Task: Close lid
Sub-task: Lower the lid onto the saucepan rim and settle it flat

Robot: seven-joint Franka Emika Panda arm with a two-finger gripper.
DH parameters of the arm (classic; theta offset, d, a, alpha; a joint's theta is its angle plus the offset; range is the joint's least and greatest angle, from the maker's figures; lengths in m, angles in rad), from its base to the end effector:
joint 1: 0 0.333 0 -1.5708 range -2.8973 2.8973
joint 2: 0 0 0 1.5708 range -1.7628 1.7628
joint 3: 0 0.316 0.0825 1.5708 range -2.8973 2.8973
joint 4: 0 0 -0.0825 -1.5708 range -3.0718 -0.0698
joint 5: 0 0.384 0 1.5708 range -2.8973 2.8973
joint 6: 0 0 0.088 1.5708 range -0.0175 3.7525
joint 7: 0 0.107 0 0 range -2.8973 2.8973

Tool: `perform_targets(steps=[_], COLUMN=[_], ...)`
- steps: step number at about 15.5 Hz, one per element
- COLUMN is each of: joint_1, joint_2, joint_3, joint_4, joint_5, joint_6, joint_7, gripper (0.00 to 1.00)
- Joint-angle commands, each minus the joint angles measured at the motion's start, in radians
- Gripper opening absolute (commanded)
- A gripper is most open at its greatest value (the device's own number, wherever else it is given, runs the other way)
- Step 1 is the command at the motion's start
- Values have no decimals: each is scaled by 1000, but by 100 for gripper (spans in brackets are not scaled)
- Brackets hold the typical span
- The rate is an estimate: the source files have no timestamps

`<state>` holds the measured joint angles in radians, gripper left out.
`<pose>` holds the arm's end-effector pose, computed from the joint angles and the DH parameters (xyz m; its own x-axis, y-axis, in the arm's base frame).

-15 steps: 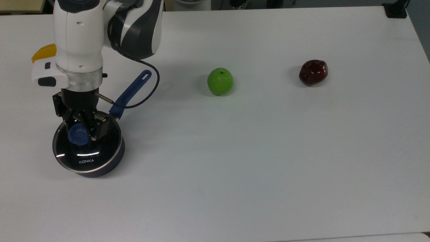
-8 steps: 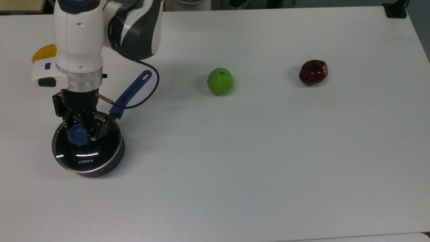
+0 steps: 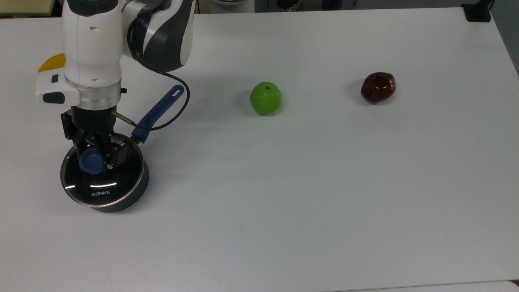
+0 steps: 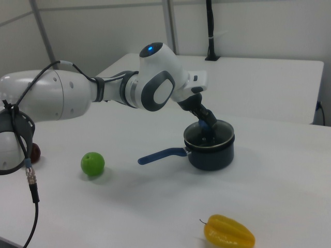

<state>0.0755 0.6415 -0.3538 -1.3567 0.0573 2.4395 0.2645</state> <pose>0.7485 -0.1434 0.4149 0.7905 -0.3839 0.4773 -0.4520 -0.8914 0.0316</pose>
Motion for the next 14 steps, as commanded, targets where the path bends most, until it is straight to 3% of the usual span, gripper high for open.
perform_targets(steps=[1,7,14], joint_1=[-2,-31,-60], joint_2=[-45,-95,-203], joint_3=[-19,-8,39], joint_4=[-84,-107,-245], joint_5=[-27,-11,-16], joint_6=[-7,-4,67], joint_7=[2,1,-7], gripper=[56,56,56])
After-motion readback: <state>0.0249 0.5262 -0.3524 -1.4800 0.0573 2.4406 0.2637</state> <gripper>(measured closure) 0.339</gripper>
